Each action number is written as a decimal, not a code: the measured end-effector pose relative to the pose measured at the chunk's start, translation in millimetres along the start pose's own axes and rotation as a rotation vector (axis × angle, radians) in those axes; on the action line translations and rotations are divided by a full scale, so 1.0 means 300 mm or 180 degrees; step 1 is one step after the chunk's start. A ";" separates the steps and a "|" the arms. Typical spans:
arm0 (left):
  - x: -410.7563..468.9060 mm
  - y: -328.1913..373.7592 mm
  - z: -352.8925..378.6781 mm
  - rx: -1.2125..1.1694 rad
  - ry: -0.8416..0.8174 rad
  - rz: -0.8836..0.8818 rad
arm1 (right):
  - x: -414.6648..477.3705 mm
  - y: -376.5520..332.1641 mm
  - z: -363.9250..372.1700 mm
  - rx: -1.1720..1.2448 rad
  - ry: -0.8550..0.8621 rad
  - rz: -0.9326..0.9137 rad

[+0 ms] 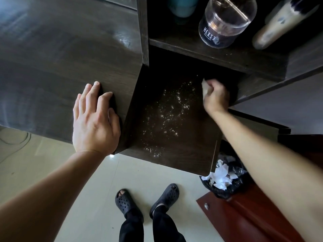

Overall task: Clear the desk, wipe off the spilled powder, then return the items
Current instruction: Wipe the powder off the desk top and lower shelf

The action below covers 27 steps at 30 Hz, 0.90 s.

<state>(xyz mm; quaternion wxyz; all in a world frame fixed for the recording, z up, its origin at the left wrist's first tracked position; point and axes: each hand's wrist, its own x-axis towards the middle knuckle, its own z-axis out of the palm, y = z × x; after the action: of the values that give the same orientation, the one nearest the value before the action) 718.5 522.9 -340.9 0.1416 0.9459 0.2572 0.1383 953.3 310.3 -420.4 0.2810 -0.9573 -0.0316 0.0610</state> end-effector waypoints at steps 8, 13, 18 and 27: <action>0.001 0.000 0.001 0.0011 -0.0007 0.0001 | -0.094 0.062 0.082 -0.0301 -0.0386 -0.0790; 0.004 0.002 -0.001 -0.0007 -0.0007 -0.0028 | -0.288 0.124 -0.004 -0.0270 -0.1495 -0.1781; 0.003 0.003 -0.001 -0.0010 0.0014 -0.0022 | 0.140 -0.026 0.040 -0.0068 0.0282 0.0010; 0.004 0.001 -0.003 -0.0013 -0.0035 -0.0050 | -0.087 0.020 0.095 -0.0257 -0.0991 -0.1471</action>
<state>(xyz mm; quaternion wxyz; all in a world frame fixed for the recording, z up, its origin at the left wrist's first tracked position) 719.4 523.4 -339.7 0.1460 0.9443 0.2636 0.1325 923.8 318.0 -445.0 0.2408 -0.9142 -0.2942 0.1403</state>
